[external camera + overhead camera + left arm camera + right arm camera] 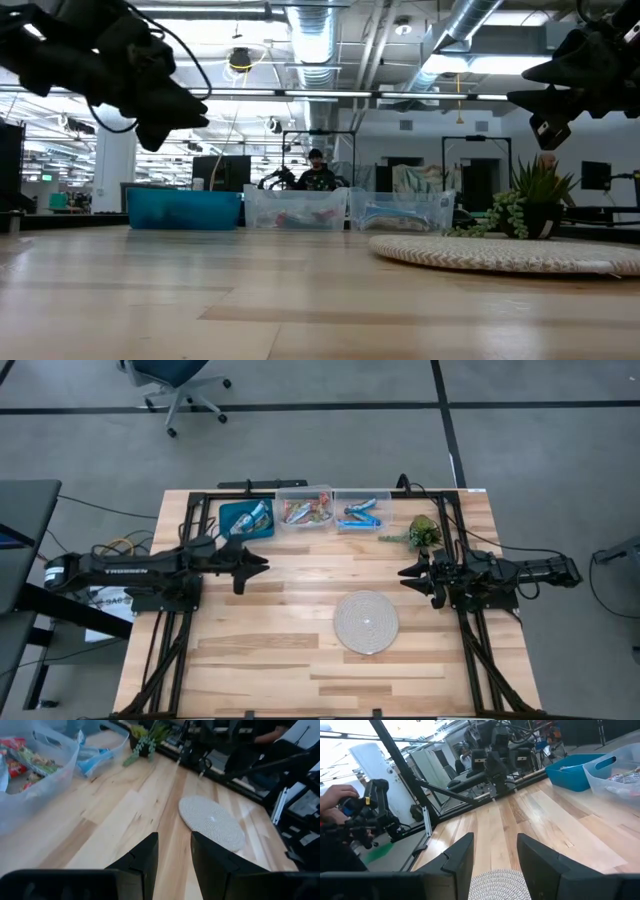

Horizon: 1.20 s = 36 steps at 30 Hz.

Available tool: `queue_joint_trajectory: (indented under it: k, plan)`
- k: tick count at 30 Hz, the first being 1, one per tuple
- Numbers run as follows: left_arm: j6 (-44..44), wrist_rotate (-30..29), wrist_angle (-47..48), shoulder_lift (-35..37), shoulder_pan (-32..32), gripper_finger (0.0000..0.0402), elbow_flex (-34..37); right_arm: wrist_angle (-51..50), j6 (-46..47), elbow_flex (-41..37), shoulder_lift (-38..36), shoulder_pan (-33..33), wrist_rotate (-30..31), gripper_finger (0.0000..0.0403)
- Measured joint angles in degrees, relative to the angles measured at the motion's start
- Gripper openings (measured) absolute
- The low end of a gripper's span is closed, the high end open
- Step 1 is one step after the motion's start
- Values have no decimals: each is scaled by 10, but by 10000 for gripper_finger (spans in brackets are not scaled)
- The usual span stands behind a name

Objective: Pick and place Granola Bars by type
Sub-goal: Return to Home Position

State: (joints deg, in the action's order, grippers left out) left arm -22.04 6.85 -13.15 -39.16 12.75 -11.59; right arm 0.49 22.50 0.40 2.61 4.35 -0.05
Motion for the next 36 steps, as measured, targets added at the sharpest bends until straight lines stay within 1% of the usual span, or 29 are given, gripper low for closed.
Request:
queue_joint_trajectory:
  k: [8,21,28,31,36]
  plan:
    - [-2,-1,-2,87,0,106,37,0,0,0,0,0,0,144]
    - [-11,-12,-1,210,0,106,83,0,0,0,0,0,0,144]
    - [-15,-14,5,290,0,106,110,0,0,0,0,0,0,141]
    - [-16,-34,29,319,0,106,110,0,0,0,0,0,0,143]
    - [5,-89,72,353,0,106,110,0,0,0,0,0,0,143]
